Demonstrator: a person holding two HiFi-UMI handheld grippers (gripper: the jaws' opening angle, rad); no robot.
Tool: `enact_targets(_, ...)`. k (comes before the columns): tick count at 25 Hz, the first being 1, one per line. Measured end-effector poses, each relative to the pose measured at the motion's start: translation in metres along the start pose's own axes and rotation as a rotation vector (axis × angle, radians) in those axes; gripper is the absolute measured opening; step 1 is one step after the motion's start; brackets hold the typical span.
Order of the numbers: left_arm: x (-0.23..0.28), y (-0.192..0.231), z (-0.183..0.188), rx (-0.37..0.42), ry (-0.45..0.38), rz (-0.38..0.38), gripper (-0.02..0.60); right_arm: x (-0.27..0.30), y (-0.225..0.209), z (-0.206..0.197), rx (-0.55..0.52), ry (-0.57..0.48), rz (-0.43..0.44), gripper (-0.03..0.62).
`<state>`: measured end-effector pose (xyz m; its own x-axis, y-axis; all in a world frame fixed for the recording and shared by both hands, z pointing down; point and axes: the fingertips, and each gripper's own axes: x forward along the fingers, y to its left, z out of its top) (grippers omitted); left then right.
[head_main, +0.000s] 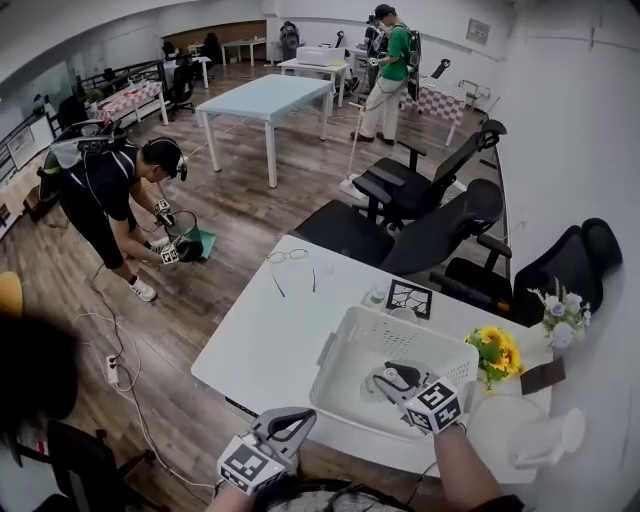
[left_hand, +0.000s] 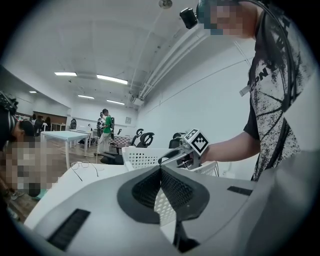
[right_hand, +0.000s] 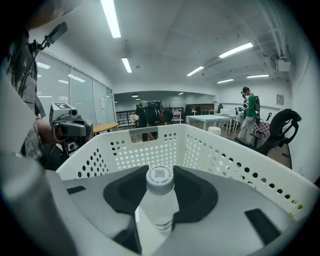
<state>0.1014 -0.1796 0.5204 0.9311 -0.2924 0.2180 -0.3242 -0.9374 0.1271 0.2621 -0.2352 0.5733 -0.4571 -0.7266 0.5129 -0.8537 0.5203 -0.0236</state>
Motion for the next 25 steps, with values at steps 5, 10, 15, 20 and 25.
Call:
enact_targets(5, 0.001, -0.001, 0.0, -0.007, -0.042, -0.005, 0.011, 0.0, 0.001, 0.001, -0.004, -0.011, -0.002, 0.163)
enact_targets(10, 0.0, 0.0, 0.001, 0.003, -0.038, -0.005, 0.011, 0.001, 0.003, 0.003, -0.017, -0.01, -0.001, 0.161)
enact_targets(15, -0.001, 0.001, 0.0, -0.021, -0.035, -0.004, 0.011, 0.0, 0.004, 0.004, -0.04, -0.004, -0.015, 0.161)
enact_targets(20, -0.004, 0.006, 0.007, 0.019, -0.032, -0.024, 0.011, -0.007, 0.002, 0.018, -0.019, -0.052, -0.028, 0.161)
enact_targets(25, -0.003, 0.01, 0.01, 0.021, -0.034, -0.055, 0.011, -0.022, -0.002, 0.043, -0.012, -0.1, -0.064, 0.161)
